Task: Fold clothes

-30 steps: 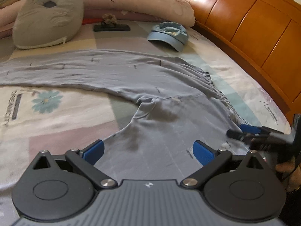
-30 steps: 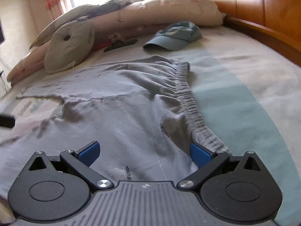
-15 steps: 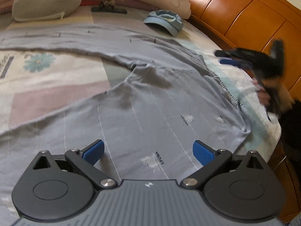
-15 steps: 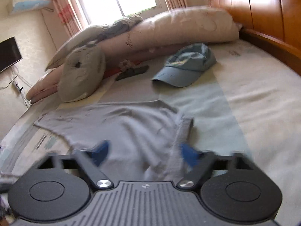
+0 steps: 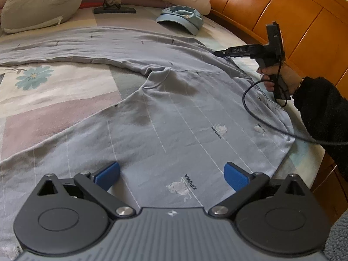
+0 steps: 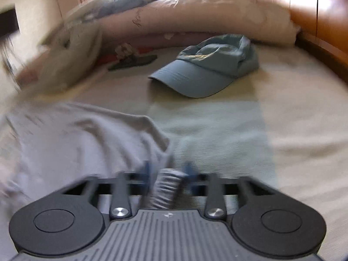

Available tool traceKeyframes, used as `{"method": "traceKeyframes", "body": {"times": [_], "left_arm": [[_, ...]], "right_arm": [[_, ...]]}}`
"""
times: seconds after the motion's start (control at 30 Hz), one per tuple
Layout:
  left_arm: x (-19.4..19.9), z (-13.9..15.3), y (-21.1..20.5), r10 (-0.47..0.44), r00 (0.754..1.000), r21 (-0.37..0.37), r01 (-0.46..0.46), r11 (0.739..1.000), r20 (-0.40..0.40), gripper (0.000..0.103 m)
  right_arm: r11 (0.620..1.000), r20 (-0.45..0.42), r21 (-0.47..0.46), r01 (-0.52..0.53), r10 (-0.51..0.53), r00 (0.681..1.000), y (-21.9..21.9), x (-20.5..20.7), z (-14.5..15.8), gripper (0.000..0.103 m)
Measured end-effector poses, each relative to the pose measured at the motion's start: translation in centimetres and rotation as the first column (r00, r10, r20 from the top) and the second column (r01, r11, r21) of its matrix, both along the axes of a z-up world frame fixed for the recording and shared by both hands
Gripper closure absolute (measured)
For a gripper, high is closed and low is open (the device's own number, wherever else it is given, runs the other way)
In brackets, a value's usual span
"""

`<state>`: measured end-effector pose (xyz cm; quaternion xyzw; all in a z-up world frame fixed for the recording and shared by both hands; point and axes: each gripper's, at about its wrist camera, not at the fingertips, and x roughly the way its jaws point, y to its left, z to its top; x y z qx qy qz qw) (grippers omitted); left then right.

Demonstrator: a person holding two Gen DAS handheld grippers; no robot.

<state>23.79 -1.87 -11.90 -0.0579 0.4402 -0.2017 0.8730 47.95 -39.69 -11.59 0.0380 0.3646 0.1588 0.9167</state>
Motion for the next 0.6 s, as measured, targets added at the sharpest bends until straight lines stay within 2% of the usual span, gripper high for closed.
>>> {"method": "traceKeyframes", "body": {"times": [0.23,0.33,0.37,0.47,0.53,0.6], "left_arm": [[0.0,0.1,0.1,0.002,1.0,-0.004,-0.002,1.0,-0.004,0.002],[0.0,0.2,0.2,0.001,1.0,-0.009,-0.001,1.0,-0.007,0.002],[0.0,0.4,0.2,0.001,1.0,-0.009,-0.001,1.0,-0.007,0.002],[-0.2,0.7,0.3,0.007,1.0,-0.005,-0.007,1.0,0.0,0.002],[-0.3,0.9,0.4,0.015,1.0,0.005,-0.015,1.0,0.007,0.002],[-0.5,1.0,0.6,0.021,1.0,0.004,-0.021,1.0,0.013,0.002]], "right_arm": [[0.996,0.02,-0.084,0.019,-0.017,1.0,0.8,1.2,0.0,0.079],[0.995,0.009,-0.092,0.043,-0.043,0.999,0.7,1.6,0.2,0.068],[0.994,0.016,-0.094,0.063,-0.061,0.998,0.6,1.3,0.7,0.057],[0.993,0.054,-0.083,0.087,-0.082,0.995,0.2,-0.8,2.6,0.053],[0.996,0.067,-0.073,0.048,-0.044,0.997,0.5,-3.2,3.8,0.049],[0.997,0.072,-0.069,-0.022,0.027,0.997,1.6,-6.2,4.7,0.036]]}}
